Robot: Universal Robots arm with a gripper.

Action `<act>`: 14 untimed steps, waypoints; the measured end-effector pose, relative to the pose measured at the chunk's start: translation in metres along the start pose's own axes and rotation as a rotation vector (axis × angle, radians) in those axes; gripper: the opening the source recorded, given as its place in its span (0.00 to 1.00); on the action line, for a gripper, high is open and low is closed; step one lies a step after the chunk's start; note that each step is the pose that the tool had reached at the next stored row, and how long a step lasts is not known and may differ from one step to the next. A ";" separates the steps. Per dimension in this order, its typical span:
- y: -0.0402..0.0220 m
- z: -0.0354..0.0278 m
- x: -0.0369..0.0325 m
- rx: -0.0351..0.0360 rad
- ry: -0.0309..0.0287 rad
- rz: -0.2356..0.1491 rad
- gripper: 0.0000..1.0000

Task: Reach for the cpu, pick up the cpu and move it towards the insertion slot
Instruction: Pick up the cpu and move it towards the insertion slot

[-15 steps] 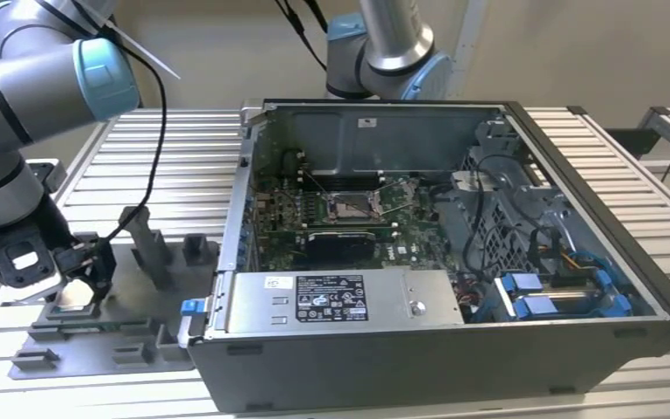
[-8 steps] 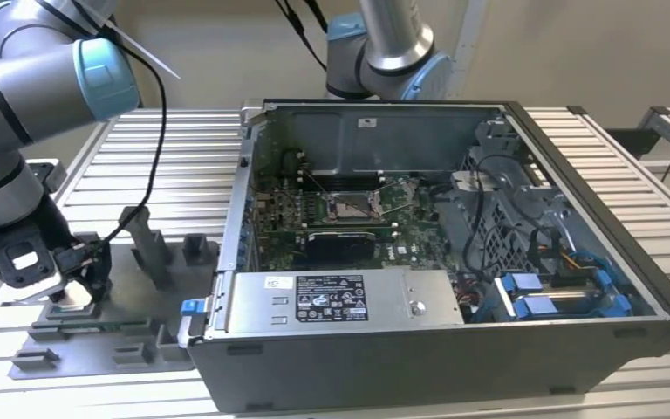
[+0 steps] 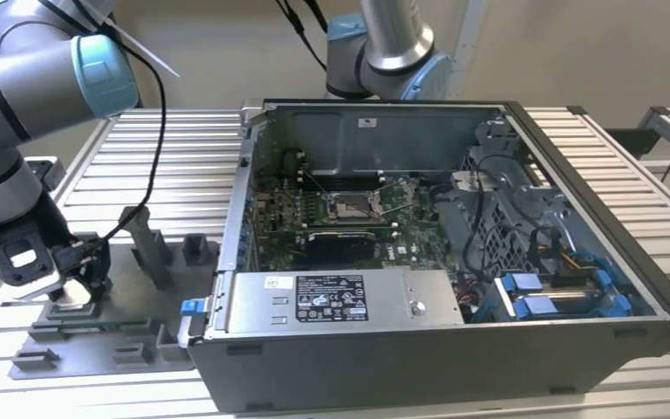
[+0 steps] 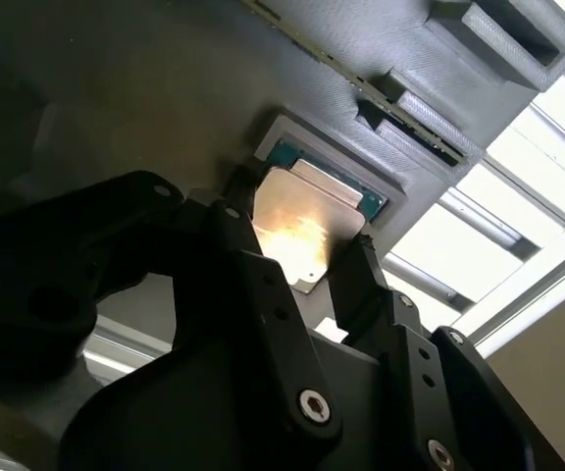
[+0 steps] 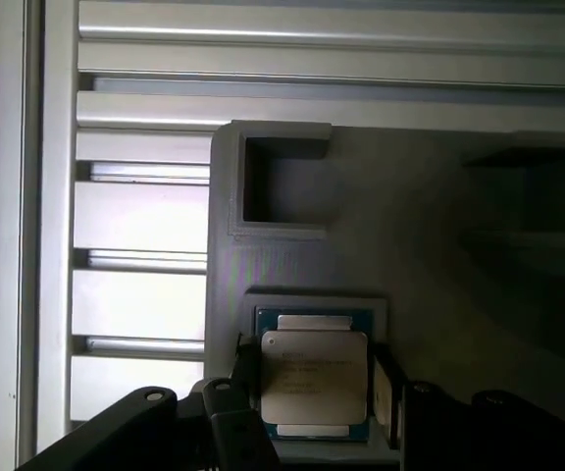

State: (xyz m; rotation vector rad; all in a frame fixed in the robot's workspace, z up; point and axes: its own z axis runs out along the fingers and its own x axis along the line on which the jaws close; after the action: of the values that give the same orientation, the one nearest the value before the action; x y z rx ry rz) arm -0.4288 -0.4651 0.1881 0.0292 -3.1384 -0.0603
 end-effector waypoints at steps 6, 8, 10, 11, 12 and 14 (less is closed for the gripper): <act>0.0006 -0.0150 0.0001 0.0001 0.0001 0.000 0.00; 0.0007 -0.0198 0.0000 0.0000 0.0001 0.000 0.00; 0.0009 -0.0243 0.0000 -0.0001 0.0001 0.000 0.00; 0.0010 -0.0269 0.0001 0.0000 0.0001 0.000 0.00; 0.0011 -0.0290 0.0001 0.0000 0.0001 0.000 0.00; 0.0013 -0.0334 0.0001 0.0000 0.0001 0.000 0.00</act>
State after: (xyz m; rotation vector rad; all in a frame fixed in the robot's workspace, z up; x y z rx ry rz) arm -0.4288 -0.4651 0.2216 0.0287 -3.1383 -0.0603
